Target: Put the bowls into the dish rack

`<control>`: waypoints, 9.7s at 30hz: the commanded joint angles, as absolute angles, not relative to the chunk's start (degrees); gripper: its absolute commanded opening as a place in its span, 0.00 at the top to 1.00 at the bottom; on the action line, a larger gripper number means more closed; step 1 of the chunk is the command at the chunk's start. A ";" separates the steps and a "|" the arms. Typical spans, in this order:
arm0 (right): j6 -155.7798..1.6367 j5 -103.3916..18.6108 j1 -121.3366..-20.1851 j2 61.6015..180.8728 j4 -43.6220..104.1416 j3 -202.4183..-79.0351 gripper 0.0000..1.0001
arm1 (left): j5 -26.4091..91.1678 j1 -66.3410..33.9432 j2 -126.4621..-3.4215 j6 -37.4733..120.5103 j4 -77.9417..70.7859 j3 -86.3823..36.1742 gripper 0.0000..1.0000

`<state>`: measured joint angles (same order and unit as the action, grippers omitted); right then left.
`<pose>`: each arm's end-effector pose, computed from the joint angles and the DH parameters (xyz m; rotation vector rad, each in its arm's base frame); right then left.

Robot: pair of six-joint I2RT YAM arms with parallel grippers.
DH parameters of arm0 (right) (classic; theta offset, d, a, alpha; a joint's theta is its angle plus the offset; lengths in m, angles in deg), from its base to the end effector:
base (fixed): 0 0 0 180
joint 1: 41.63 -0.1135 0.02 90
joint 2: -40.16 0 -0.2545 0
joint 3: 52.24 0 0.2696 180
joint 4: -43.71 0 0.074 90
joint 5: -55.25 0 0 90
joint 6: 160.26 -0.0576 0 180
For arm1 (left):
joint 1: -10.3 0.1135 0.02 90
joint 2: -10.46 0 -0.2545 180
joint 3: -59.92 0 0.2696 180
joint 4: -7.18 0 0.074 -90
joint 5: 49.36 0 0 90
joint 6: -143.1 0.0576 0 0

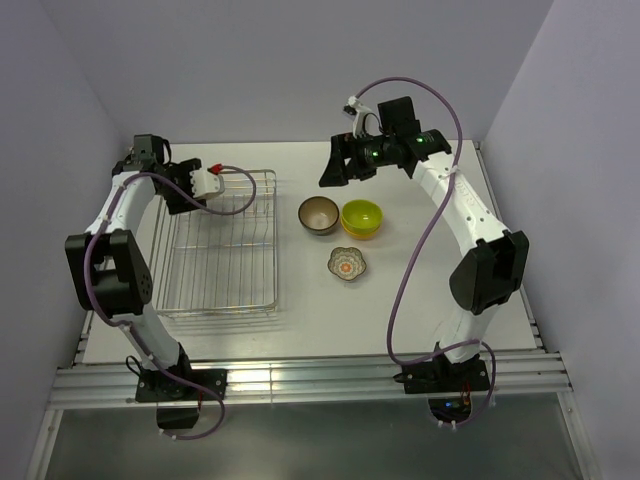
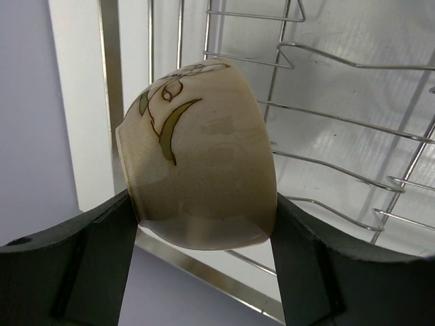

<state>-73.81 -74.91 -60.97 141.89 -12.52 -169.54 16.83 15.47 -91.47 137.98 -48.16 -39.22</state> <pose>0.3849 0.1745 0.3582 -0.6804 2.1678 1.0070 0.4092 0.0137 0.2418 1.6906 1.7941 0.1303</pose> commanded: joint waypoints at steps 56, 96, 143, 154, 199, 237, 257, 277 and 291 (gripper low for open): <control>-74.12 -76.32 -60.18 144.39 -12.21 -169.33 0.11 | 18.32 12.67 -92.19 143.45 -42.94 -37.66 0.59; -53.55 -54.79 -61.32 155.55 -31.20 -191.83 0.18 | -16.21 12.50 -71.47 93.67 -55.18 -44.44 0.11; -54.52 -47.93 -67.04 178.93 -16.87 -187.52 0.49 | -18.16 12.06 -62.40 82.54 -41.54 -26.59 0.12; -56.37 -51.97 -67.12 176.92 -16.26 -186.91 0.81 | -17.81 12.06 -62.48 82.28 -42.77 -26.67 0.12; -93.10 -90.47 -60.27 138.16 6.94 -166.53 1.00 | -14.04 3.80 -58.18 -9.12 0.64 -14.90 0.00; -92.93 -85.02 -67.74 138.68 7.30 -160.98 1.00 | -2.60 -5.78 -59.32 -16.16 11.11 -7.51 0.00; -90.56 -82.04 -68.09 139.03 4.31 -161.51 1.00 | -1.90 -7.54 -60.29 -10.36 4.25 -10.06 0.15; -89.15 -80.36 -69.14 140.17 1.94 -163.70 1.00 | -4.71 -7.80 -60.29 -10.45 6.45 -9.27 0.81; -88.54 -80.01 -69.14 140.53 0.36 -164.50 0.38 | -1.55 -6.84 -60.11 -6.67 1.09 -9.45 1.00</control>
